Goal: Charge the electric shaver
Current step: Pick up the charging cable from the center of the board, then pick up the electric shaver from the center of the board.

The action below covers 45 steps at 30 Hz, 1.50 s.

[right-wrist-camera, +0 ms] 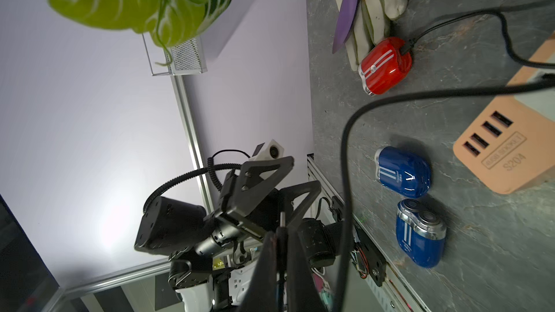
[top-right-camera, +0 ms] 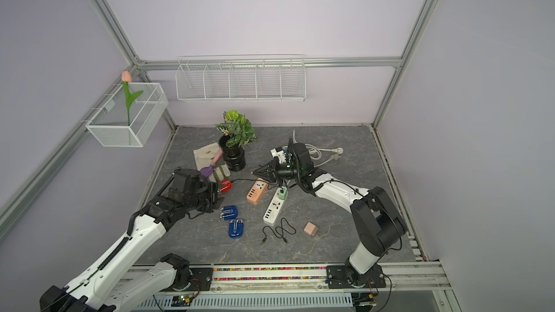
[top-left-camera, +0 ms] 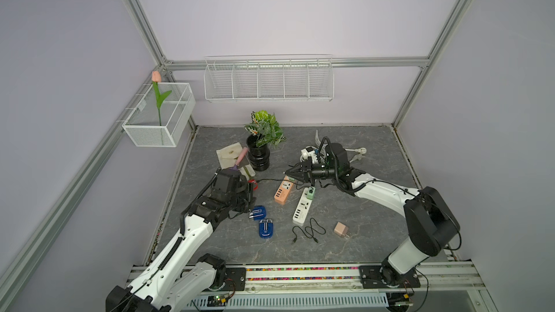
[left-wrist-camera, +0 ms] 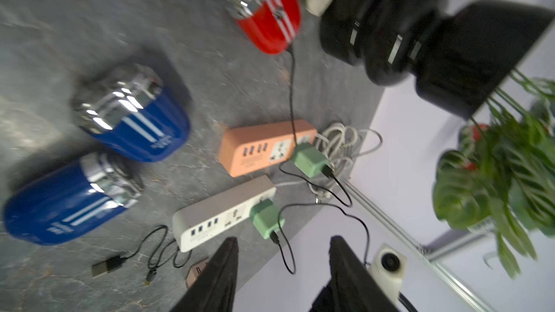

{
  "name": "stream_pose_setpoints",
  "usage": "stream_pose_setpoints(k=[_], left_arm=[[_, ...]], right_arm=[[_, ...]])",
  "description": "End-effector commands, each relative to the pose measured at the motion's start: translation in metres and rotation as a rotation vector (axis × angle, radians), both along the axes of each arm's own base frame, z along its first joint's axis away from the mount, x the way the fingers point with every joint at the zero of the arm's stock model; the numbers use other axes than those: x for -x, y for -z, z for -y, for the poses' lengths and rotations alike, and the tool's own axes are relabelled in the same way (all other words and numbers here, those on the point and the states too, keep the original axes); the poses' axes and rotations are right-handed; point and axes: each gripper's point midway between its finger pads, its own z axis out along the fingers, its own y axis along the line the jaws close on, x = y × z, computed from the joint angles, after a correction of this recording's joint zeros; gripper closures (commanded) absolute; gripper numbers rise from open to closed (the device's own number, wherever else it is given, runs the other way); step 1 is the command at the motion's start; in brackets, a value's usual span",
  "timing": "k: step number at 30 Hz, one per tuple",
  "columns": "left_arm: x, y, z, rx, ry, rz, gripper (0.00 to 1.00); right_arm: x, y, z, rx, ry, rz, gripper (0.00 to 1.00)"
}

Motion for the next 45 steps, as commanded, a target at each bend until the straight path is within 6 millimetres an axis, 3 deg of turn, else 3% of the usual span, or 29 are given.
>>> stream_pose_setpoints(k=[1,5,16,24,31,36,45], left_arm=[[0.015,0.029,-0.016,0.043,-0.191,-0.154,0.44],[0.02,0.047,-0.016,0.074,-0.266,-0.234,0.34],[0.012,0.081,-0.005,0.133,-0.376,-0.376,0.3],[0.027,0.099,-0.001,0.057,-0.337,-0.535,0.28],[0.019,0.114,-0.005,0.013,-0.345,-0.569,0.27],[0.02,0.122,-0.007,-0.05,-0.311,-0.669,0.34],[0.018,0.14,0.007,-0.08,-0.191,-0.805,0.31]], right_arm=[[0.011,-0.003,0.003,-0.016,-0.071,0.093,0.93],[0.015,-0.003,0.004,-0.012,-0.089,0.099,0.93],[0.016,-0.006,0.005,0.004,-0.108,0.11,0.93],[0.012,-0.003,0.008,0.014,-0.093,0.099,0.93],[0.011,-0.001,0.01,0.02,-0.082,0.091,0.93],[0.012,0.0,0.01,0.022,-0.081,0.088,0.93],[0.011,0.004,0.014,0.028,-0.066,0.075,0.93]])
